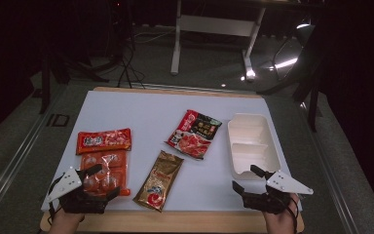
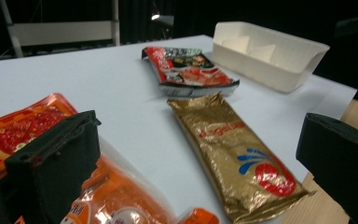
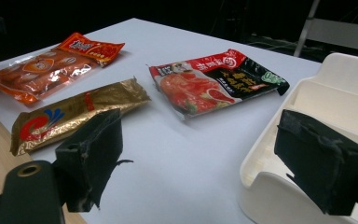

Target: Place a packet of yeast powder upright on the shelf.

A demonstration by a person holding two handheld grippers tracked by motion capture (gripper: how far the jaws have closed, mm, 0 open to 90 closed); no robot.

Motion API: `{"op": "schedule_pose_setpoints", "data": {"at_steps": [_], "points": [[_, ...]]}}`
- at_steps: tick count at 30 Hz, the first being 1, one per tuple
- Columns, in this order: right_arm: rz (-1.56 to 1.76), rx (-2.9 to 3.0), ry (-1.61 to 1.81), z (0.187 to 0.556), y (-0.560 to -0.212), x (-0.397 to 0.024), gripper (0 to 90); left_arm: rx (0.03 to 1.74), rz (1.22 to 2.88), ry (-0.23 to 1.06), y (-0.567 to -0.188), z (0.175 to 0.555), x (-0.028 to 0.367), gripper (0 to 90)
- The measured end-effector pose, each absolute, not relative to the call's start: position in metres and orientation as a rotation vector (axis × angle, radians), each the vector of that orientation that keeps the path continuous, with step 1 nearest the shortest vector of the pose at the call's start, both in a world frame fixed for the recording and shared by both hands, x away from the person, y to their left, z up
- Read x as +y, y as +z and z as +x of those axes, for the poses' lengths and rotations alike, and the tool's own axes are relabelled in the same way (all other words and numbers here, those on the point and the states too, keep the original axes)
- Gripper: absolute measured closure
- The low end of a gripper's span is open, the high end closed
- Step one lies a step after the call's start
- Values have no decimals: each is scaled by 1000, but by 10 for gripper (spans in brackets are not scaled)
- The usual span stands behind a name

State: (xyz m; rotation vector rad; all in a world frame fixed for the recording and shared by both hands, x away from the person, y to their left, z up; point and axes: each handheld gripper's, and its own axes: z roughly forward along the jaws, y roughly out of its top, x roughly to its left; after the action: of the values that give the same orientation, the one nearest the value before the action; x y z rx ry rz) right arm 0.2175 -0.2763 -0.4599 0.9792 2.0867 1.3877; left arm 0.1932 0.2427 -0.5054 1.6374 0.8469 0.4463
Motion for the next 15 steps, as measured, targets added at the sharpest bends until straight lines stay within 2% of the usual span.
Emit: {"op": "schedule_pose_setpoints", "data": {"at_steps": [15], "points": [[1026, 2163, 1313, 219, -460, -269, 148, 835, 1656, 453, -504, 192, 239, 1]]}}
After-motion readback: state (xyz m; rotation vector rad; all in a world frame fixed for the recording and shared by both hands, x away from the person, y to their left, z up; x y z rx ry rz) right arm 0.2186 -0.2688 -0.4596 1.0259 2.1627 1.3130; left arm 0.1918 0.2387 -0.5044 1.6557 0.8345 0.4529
